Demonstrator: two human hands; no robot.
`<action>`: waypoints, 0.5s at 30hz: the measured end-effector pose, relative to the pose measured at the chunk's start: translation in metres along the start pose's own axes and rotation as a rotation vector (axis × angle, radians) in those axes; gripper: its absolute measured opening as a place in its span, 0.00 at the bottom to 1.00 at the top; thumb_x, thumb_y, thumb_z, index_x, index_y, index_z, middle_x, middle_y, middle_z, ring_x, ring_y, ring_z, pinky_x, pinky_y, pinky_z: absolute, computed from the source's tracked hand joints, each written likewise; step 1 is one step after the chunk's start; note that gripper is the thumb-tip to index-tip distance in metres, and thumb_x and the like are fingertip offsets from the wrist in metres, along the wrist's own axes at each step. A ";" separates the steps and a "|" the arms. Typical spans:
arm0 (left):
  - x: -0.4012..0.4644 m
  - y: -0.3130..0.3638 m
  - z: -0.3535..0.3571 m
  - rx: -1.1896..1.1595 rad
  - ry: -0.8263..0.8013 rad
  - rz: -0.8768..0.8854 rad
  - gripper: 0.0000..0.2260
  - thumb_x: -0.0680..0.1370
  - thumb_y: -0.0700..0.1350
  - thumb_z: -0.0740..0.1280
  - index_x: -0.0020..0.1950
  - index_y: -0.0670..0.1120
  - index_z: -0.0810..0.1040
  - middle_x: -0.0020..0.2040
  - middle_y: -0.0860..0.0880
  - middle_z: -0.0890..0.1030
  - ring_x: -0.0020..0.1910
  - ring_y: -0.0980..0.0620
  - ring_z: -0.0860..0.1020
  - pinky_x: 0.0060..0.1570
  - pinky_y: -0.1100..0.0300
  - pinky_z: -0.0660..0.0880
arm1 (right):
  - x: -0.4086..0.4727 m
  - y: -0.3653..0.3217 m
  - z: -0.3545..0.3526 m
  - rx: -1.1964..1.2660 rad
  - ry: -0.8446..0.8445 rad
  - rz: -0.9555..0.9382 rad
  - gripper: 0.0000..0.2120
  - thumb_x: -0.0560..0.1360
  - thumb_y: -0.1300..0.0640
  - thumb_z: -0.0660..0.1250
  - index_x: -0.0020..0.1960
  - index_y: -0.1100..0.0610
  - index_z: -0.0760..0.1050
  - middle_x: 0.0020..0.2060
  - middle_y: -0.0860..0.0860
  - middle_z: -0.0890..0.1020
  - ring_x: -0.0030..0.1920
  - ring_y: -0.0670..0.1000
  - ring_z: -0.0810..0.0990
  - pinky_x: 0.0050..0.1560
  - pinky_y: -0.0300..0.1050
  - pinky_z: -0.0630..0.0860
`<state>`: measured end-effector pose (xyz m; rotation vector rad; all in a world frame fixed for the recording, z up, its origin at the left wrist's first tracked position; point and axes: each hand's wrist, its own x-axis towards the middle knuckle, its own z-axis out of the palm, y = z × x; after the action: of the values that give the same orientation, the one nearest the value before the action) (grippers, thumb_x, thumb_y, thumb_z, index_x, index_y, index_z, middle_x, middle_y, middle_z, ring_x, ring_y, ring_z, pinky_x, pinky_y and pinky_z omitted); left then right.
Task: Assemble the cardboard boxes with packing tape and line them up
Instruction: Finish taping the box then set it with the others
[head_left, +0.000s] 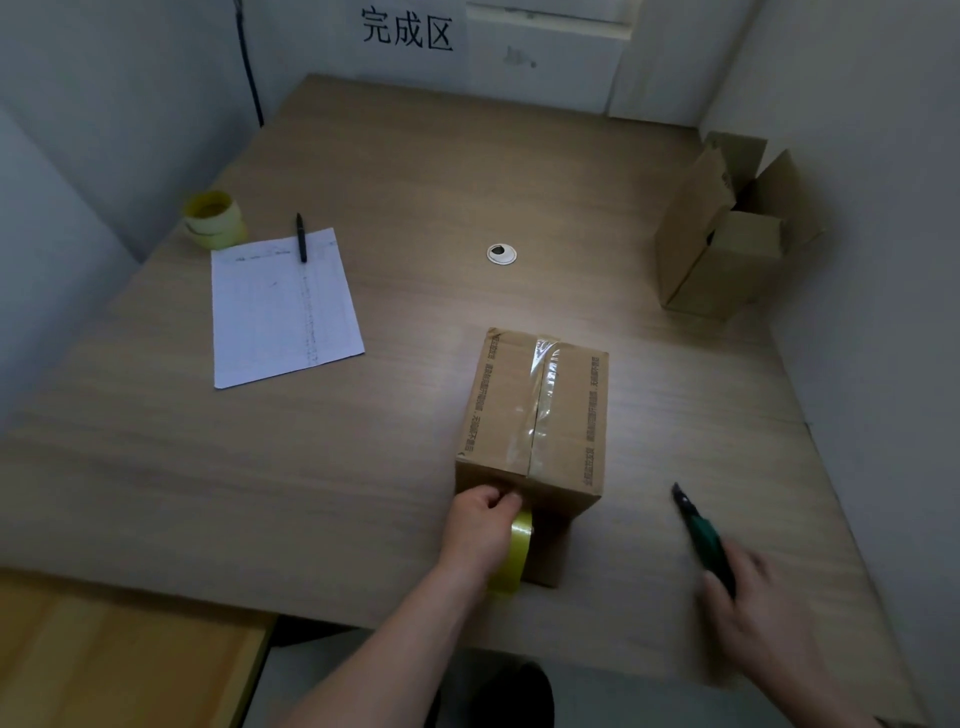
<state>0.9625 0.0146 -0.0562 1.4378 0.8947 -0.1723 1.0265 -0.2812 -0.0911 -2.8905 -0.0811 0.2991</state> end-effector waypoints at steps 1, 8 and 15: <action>-0.001 0.002 0.001 0.002 0.008 0.003 0.08 0.79 0.46 0.67 0.45 0.44 0.82 0.44 0.42 0.84 0.48 0.42 0.81 0.54 0.44 0.78 | 0.004 -0.016 -0.005 0.033 0.038 -0.016 0.24 0.77 0.47 0.64 0.70 0.57 0.72 0.62 0.63 0.77 0.59 0.64 0.76 0.58 0.60 0.75; -0.004 0.006 0.000 0.044 -0.006 0.026 0.08 0.80 0.46 0.65 0.44 0.47 0.81 0.44 0.46 0.82 0.47 0.48 0.79 0.49 0.54 0.75 | 0.019 -0.183 -0.044 0.167 0.140 -0.701 0.28 0.70 0.38 0.68 0.66 0.50 0.75 0.68 0.53 0.73 0.69 0.53 0.69 0.69 0.56 0.66; 0.003 0.005 0.001 0.116 0.026 0.068 0.09 0.79 0.42 0.66 0.42 0.41 0.82 0.41 0.42 0.83 0.41 0.45 0.78 0.46 0.49 0.76 | 0.037 -0.187 -0.013 -0.017 0.244 -0.832 0.23 0.67 0.39 0.69 0.58 0.50 0.78 0.60 0.52 0.78 0.60 0.56 0.76 0.59 0.53 0.69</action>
<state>0.9679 0.0163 -0.0541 1.5797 0.8672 -0.1569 1.0596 -0.0999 -0.0420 -2.5910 -1.1834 -0.2062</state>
